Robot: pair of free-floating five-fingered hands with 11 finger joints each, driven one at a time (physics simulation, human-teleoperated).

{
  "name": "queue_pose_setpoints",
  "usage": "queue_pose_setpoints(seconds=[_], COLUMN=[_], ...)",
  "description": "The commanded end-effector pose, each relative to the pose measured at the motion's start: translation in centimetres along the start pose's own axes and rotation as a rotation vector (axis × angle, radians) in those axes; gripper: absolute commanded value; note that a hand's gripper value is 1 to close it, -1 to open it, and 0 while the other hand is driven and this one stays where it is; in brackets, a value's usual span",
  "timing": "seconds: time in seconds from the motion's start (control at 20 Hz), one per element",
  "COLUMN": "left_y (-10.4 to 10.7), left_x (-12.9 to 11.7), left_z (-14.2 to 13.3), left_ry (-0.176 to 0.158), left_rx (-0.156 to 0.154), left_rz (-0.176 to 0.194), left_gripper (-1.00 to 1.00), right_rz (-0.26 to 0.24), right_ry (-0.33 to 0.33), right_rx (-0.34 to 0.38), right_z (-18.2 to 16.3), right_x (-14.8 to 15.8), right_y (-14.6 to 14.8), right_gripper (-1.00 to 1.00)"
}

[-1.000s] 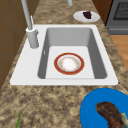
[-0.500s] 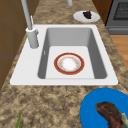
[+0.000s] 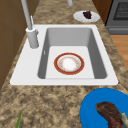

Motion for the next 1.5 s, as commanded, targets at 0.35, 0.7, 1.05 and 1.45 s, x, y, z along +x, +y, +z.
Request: queue_pose_setpoints(seconds=[0.35, 0.7, 1.05, 1.45], left_y=[0.0, 0.0, 0.0, 0.0], left_x=[0.0, 0.0, 0.0, 0.0], left_z=[0.0, 0.0, 0.0, 0.0], left_ry=[0.0, 0.0, 0.0, 0.0], left_rx=[0.0, 0.0, 0.0, 0.0], left_rz=[0.0, 0.0, 0.0, 0.0], left_gripper=[0.0, 0.0, 0.0, 0.0], right_rz=[0.03, 0.048, 0.052, 0.027], right_ry=[0.0, 0.004, 0.026, 0.111], right_rx=[-0.004, -0.015, -0.147, -0.278], right_z=[-4.9, -3.8, -0.8, 1.8], right_x=[-0.6, 1.0, 1.1, 2.0], right_y=[3.0, 4.2, 2.6, -0.7], right_gripper=[-1.0, 1.0, 1.0, 1.0])
